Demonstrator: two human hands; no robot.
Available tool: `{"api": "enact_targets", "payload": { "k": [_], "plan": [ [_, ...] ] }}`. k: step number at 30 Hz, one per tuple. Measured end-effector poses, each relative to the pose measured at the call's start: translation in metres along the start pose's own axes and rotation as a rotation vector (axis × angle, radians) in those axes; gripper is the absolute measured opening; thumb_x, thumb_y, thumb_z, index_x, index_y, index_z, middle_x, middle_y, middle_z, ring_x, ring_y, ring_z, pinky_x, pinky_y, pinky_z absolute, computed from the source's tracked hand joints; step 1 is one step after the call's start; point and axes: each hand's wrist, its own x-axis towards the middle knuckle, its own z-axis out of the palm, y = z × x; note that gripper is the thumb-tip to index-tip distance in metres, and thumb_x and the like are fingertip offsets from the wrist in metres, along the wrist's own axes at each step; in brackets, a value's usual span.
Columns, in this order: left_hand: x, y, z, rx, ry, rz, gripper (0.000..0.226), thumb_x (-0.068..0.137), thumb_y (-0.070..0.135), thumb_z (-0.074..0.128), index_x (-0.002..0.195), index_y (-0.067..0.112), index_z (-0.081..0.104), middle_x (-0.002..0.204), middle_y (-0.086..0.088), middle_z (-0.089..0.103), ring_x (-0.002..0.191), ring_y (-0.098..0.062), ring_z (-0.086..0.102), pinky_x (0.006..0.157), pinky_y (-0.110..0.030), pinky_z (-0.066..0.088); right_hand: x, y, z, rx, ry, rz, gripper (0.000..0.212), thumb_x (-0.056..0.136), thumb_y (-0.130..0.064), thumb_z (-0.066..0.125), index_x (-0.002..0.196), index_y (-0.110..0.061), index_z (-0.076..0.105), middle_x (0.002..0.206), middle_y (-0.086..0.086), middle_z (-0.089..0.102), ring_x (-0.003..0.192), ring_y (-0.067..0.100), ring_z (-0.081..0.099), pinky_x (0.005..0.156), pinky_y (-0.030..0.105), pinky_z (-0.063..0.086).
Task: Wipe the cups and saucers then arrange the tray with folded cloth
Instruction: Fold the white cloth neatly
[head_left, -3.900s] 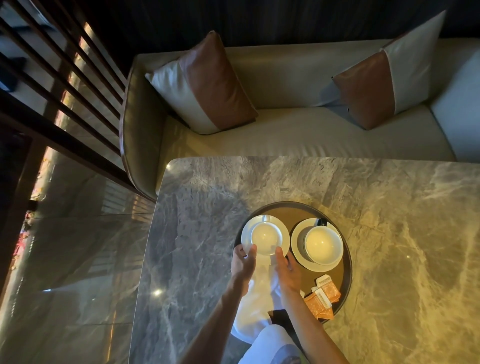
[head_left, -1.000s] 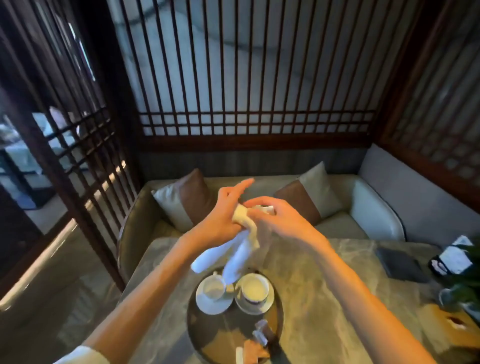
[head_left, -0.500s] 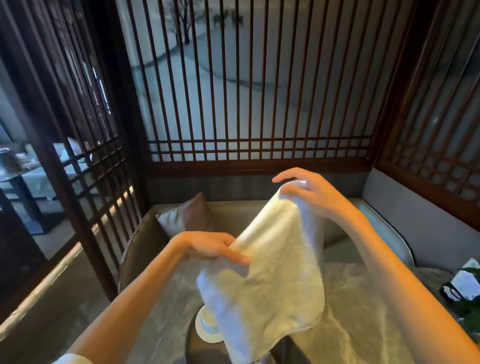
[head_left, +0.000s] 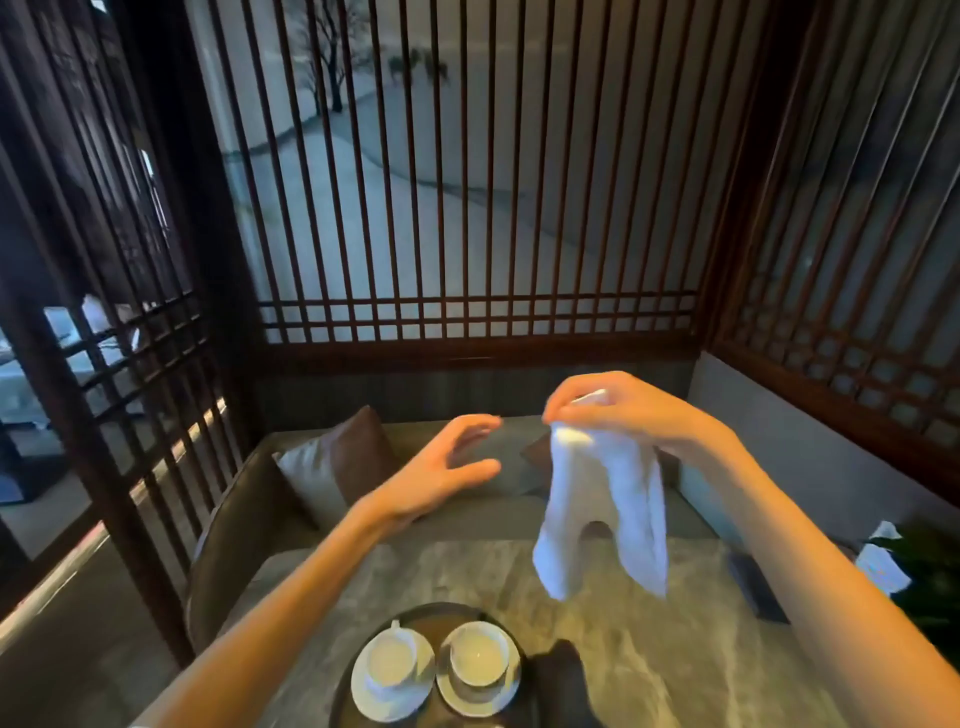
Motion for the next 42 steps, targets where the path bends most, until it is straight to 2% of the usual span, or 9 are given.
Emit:
{"api": "enact_targets", "payload": {
  "k": [5,9,12,16,20,24,33,36,42],
  "plan": [
    [0.022,0.028,0.035,-0.097,-0.258,-0.005,0.046,0.094,0.019,0.064,0.137,0.018,0.049,0.125,0.013,0.065,0.117,-0.008,0.062,0.098,-0.029,0.052,0.015,-0.024,0.015,-0.235,-0.114,-0.025,0.017,0.091,-0.024,0.064,0.108,-0.023,0.067,0.105,-0.006,0.072,0.101,0.007,0.068,0.094,0.032,0.053],
    [0.013,0.007,0.026,0.055,-0.410,-0.282,0.036,0.084,0.048,0.067,0.104,0.018,0.073,0.100,-0.004,0.075,0.093,-0.012,0.070,0.093,-0.032,0.056,-0.007,-0.012,-0.016,-0.096,0.083,-0.045,0.017,0.091,-0.031,0.066,0.108,-0.030,0.067,0.103,-0.009,0.073,0.100,0.007,0.070,0.087,0.026,0.052],
    [-0.001,-0.016,0.008,-0.050,-0.523,-0.369,0.021,0.087,0.038,0.066,0.099,0.024,0.076,0.100,0.004,0.077,0.092,-0.011,0.072,0.086,-0.026,0.057,-0.028,0.009,-0.039,0.031,0.274,-0.038,0.022,0.089,-0.047,0.065,0.107,-0.035,0.067,0.096,-0.007,0.075,0.088,0.007,0.071,0.076,0.021,0.052],
    [-0.015,-0.036,-0.014,-0.454,-0.231,-0.313,0.043,0.090,0.032,0.064,0.127,0.011,0.062,0.126,-0.022,0.064,0.113,-0.033,0.064,0.100,-0.049,0.052,-0.046,0.039,-0.046,0.151,0.322,-0.003,0.030,0.088,-0.050,0.063,0.107,-0.027,0.069,0.089,-0.007,0.071,0.082,0.010,0.068,0.071,0.018,0.052],
    [-0.008,-0.035,-0.025,-0.569,0.098,-0.275,0.029,0.076,0.042,0.078,0.095,0.021,0.070,0.093,-0.008,0.066,0.085,-0.017,0.067,0.074,-0.029,0.059,-0.044,0.054,-0.032,0.173,0.241,0.061,0.022,0.092,-0.038,0.064,0.098,-0.018,0.072,0.098,-0.001,0.072,0.089,0.012,0.068,0.073,0.019,0.053],
    [0.008,-0.041,-0.038,-0.491,0.421,-0.341,0.018,0.093,0.021,0.063,0.082,0.022,0.078,0.085,0.000,0.070,0.079,-0.011,0.065,0.065,-0.021,0.058,-0.040,0.062,-0.016,0.302,0.259,0.102,0.022,0.090,-0.033,0.061,0.094,-0.014,0.070,0.089,-0.004,0.067,0.083,0.011,0.061,0.071,0.020,0.046],
    [-0.010,-0.029,-0.054,-0.084,0.087,-0.178,0.018,0.087,0.011,0.071,0.102,0.019,0.075,0.100,-0.005,0.076,0.093,-0.017,0.073,0.074,-0.022,0.060,-0.032,0.063,-0.016,0.473,0.451,0.143,0.015,0.077,-0.043,0.066,0.080,-0.029,0.071,0.074,-0.007,0.065,0.060,0.005,0.061,0.052,0.016,0.050],
    [-0.006,-0.012,-0.065,0.120,0.126,-0.121,0.016,0.090,0.009,0.067,0.099,0.020,0.075,0.095,-0.003,0.076,0.087,-0.013,0.072,0.072,-0.018,0.058,-0.033,0.066,-0.022,0.439,0.451,0.180,0.014,0.083,-0.041,0.065,0.081,-0.030,0.073,0.075,-0.006,0.070,0.060,0.006,0.065,0.051,0.018,0.052],
    [0.015,0.019,-0.058,0.261,0.382,0.091,0.008,0.096,0.019,0.058,0.098,0.021,0.065,0.089,0.003,0.069,0.079,-0.005,0.066,0.071,-0.016,0.054,-0.025,0.078,-0.017,0.078,0.342,0.195,0.017,0.095,-0.034,0.059,0.108,-0.038,0.069,0.112,-0.018,0.069,0.101,-0.003,0.064,0.081,0.019,0.048]
  ]
}}
